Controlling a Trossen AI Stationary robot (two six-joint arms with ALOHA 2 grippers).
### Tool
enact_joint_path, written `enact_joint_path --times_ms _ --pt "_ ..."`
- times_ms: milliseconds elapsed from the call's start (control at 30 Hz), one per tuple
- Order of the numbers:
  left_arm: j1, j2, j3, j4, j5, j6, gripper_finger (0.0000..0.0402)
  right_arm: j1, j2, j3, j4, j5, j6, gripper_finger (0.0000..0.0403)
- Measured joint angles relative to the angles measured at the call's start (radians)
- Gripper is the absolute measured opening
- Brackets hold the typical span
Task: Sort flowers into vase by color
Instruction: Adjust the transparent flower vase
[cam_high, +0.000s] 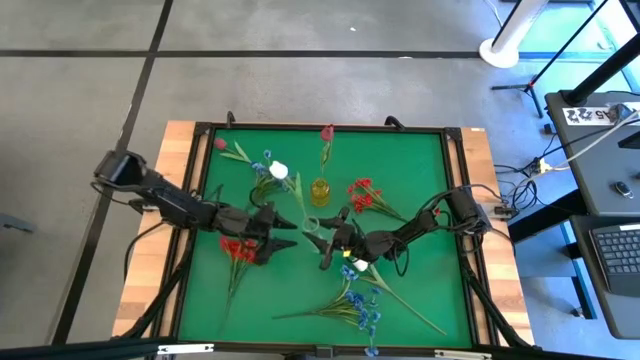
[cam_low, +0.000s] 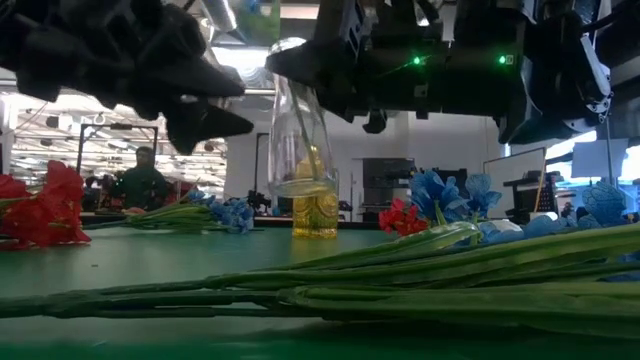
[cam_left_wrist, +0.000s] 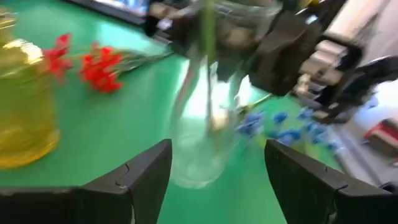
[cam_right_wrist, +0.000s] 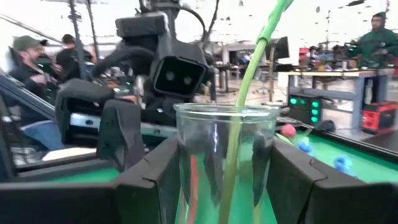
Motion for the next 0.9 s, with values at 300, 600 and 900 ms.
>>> enact_joint_path --times_ms 300,600,900 --pt "0.036 0.180 0.053 0.172 0.058 0.010 0.0254 0.000 0.001 0.026 0.004 -0.048 0.000 0.0179" --pt "0.052 0.297 0.172 0.170 0.102 0.049 0.0255 0.001 0.001 0.035 -0.008 -0.063 -0.001 0.0179" --pt "0.052 0.308 0.178 0.172 0.094 0.044 0.0255 0.001 0.001 0.035 -0.015 -0.061 0.002 0.0179"
